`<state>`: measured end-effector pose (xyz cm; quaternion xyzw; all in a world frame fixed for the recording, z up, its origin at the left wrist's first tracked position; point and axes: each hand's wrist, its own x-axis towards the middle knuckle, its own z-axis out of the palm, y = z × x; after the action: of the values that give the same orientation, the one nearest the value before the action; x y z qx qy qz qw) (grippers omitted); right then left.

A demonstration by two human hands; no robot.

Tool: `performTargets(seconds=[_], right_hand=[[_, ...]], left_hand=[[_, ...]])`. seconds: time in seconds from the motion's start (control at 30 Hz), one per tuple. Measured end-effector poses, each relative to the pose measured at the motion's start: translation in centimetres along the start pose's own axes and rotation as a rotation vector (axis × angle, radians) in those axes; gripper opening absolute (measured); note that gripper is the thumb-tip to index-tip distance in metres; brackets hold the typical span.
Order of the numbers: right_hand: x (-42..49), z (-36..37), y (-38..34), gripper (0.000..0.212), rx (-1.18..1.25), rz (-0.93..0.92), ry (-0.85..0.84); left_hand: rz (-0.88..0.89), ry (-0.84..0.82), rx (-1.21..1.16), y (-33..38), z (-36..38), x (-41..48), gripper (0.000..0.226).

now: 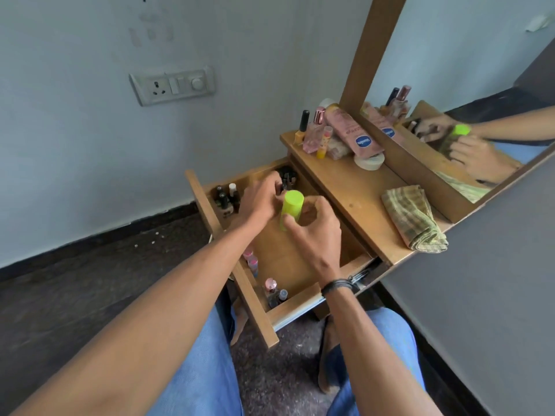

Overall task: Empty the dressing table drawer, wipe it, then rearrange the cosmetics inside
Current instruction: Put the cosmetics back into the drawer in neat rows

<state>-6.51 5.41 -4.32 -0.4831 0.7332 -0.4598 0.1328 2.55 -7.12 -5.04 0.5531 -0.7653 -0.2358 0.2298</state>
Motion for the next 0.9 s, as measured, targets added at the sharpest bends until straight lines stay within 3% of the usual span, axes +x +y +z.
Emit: performTargets(seconds=[0.23,0.37,0.6,0.9], right_hand=[[0.8,0.8,2.5,0.04,-0.381,0.136,-0.068],[1.6,0.9,3.0,0.042,-0.412,0.152,-0.044],[1.8,1.4,3.3,0.027,-0.484,0.185,-0.006],[2.2,1.5,3.5,0.031,-0.577,0.227,-0.007]], left_hand=[[-0.051,-0.06,0.018,-0.5,2.2,1.5,0.02],[-0.04,-0.104,0.004,-0.1,3.1,2.2,0.019],[0.027,-0.109,-0.025,0.1,4.2,2.9,0.017],[-0.014,-0.164,-0.073,-0.2,5.1,2.8,0.025]])
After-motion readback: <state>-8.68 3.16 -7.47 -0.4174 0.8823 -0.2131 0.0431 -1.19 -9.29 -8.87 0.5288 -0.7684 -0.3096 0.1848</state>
